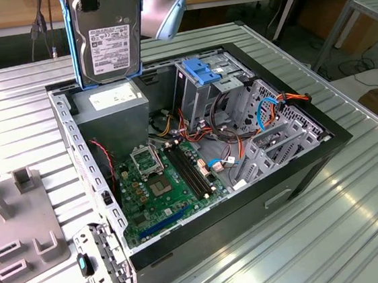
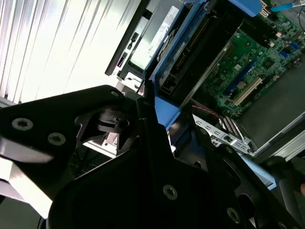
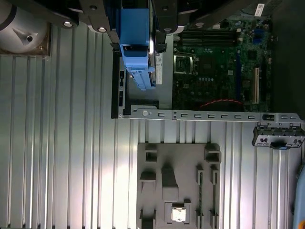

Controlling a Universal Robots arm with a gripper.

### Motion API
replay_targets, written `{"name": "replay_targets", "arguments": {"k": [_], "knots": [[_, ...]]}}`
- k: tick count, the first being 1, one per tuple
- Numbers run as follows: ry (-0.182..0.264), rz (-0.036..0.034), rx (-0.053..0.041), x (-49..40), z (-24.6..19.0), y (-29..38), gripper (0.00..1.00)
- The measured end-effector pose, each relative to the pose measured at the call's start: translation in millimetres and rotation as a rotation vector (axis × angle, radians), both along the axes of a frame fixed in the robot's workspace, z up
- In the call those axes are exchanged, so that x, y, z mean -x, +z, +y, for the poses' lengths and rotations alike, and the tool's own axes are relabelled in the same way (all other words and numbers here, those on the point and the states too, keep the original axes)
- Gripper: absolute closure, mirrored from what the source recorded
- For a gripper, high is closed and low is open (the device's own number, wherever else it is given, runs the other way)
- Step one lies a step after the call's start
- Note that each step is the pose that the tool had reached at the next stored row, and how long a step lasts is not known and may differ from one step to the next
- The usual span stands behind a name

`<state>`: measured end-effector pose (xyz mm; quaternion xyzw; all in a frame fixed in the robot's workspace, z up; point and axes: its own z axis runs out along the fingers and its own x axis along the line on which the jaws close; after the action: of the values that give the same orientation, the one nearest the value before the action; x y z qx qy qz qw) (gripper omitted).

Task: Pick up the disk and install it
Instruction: 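Pick up the disk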

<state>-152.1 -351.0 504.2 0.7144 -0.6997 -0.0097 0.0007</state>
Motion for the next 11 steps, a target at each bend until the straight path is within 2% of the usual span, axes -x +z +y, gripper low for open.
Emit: {"name": "replay_targets", "arguments": {"k": [11], "knots": [[0.0,-0.0001,-0.0001,-0.5,0.0,0.0,0.64]]}}
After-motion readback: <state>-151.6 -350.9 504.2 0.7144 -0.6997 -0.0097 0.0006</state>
